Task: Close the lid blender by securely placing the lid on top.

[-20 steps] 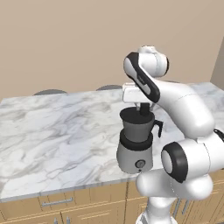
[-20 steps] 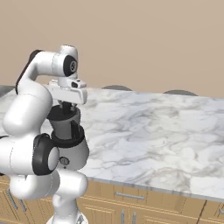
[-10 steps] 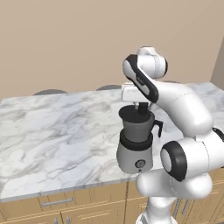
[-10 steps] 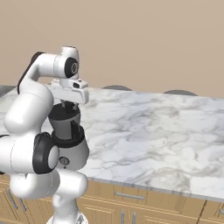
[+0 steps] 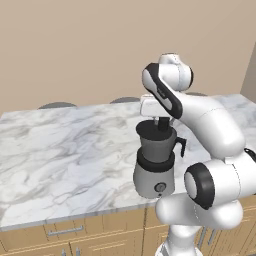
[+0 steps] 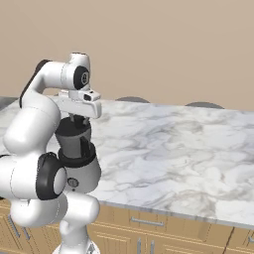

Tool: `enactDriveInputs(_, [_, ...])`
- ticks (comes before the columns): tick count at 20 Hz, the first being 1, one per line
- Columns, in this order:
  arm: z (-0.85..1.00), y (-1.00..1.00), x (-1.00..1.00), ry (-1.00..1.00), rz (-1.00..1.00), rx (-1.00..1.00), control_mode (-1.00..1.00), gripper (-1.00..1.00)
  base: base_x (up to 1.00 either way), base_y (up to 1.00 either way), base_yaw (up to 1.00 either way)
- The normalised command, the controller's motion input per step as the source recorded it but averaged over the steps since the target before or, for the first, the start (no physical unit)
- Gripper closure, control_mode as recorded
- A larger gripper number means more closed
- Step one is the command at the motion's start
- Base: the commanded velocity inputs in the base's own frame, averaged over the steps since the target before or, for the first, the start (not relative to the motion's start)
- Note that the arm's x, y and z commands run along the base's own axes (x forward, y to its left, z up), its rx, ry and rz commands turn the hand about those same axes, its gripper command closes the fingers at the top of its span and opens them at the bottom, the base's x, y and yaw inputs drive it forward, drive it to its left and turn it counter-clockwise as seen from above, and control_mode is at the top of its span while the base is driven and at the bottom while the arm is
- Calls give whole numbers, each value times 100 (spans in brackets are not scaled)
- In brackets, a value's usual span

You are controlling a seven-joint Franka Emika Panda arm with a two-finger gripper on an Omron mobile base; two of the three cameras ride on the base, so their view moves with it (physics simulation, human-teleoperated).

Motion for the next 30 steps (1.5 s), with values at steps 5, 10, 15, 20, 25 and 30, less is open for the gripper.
enactDriveInputs(5, [-1, -21, 0, 0, 0, 0, -100, 100, 0, 0, 0])
enactDriveInputs(10, [0, -32, 0, 0, 0, 0, -100, 100, 0, 0, 0])
enactDriveInputs(15, [-8, -7, 0, 3, 0, 0, -100, 100, 0, 0, 0])
enactDriveInputs(20, [-6, 3, -1, 3, 0, 0, -100, 100, 0, 0, 0])
enactDriveInputs(25, [0, 9, -14, 0, 0, 0, -100, 100, 0, 0, 0])
enactDriveInputs(30, [0, 8, -21, 0, 0, 0, -100, 100, 0, 0, 0])
